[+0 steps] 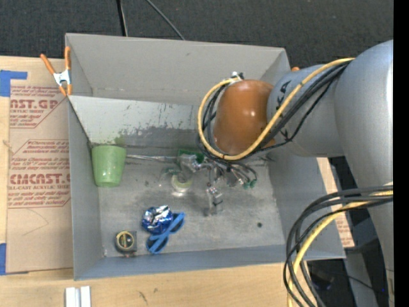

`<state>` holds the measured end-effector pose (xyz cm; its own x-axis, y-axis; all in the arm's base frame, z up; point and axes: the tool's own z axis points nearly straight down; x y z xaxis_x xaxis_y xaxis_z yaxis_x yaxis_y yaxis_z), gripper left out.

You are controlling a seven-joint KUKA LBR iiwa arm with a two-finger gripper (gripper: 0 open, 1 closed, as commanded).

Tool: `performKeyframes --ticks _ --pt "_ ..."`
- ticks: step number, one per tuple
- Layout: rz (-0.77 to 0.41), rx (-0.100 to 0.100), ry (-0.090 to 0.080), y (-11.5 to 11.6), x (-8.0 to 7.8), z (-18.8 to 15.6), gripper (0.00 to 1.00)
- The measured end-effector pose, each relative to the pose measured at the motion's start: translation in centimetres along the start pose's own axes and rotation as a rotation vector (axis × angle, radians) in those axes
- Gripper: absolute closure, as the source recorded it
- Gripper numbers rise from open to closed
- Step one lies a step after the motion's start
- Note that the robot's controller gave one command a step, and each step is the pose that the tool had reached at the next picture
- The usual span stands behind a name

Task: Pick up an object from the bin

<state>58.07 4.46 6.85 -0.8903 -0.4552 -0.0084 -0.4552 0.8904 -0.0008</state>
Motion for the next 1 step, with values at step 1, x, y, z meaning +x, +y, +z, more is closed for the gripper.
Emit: performKeyframes --ticks 1 --pt "0.001 0.002 -0.004 -0.06 -0.09 -0.48 1.0"
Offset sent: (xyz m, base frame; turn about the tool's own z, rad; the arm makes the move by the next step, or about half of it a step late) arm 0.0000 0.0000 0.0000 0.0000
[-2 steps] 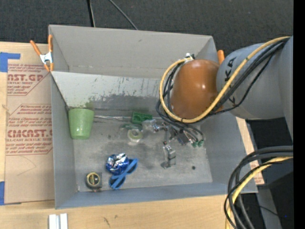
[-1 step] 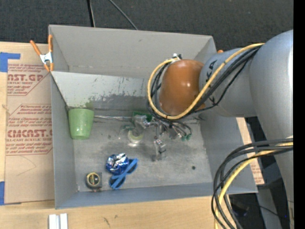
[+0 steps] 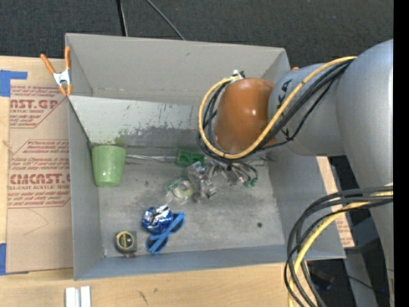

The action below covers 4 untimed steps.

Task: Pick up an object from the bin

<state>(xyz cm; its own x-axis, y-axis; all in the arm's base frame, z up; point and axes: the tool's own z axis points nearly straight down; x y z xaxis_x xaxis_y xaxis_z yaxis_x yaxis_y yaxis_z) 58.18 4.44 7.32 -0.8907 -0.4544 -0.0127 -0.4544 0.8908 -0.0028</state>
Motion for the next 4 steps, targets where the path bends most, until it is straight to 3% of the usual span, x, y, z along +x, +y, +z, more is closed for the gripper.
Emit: performKeyframes --ticks 1,2,3,4 --pt "-0.219 0.0 0.006 -3.6 4.0 -11.2 1.0" --pt "-0.221 -0.005 0.009 -3.4 4.0 -10.9 0.0" --pt "-0.131 -0.009 0.013 1.3 1.8 -5.3 0.0" --pt "-0.235 -0.005 0.011 1.7 3.1 -7.0 0.0"
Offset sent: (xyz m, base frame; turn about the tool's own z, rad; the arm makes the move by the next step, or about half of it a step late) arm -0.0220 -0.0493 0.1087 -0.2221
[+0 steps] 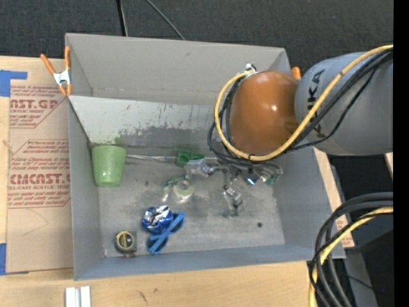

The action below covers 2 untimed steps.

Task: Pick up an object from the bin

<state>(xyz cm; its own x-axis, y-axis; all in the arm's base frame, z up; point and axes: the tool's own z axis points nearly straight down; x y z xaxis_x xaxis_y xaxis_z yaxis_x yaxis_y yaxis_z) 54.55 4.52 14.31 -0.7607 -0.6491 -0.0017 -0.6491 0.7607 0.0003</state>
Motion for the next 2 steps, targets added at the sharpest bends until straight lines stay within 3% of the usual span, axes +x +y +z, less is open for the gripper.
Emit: performKeyframes --ticks 1,2 --pt "0.347 0.001 -0.002 -2.7 -2.7 0.2 0.0" --pt "-0.223 -0.002 0.001 -2.9 -2.9 5.0 0.0"
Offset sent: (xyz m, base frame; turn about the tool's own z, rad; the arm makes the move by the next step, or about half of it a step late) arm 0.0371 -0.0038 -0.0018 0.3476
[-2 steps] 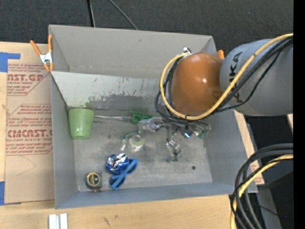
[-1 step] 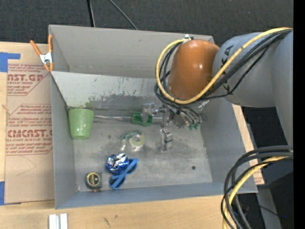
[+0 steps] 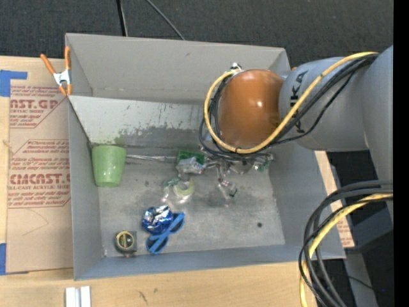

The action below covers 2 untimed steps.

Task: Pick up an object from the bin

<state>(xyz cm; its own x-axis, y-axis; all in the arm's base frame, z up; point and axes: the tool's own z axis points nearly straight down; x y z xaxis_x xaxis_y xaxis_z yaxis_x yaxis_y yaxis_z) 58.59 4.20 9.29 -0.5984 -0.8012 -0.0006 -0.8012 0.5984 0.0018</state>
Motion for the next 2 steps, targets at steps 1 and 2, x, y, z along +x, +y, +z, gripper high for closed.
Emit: performKeyframes --ticks 1,2 --pt "-0.452 0.008 -0.007 1.47 0.46 1.6 0.0" --pt "-0.452 0.011 -0.017 1.54 0.01 1.2 1.0"
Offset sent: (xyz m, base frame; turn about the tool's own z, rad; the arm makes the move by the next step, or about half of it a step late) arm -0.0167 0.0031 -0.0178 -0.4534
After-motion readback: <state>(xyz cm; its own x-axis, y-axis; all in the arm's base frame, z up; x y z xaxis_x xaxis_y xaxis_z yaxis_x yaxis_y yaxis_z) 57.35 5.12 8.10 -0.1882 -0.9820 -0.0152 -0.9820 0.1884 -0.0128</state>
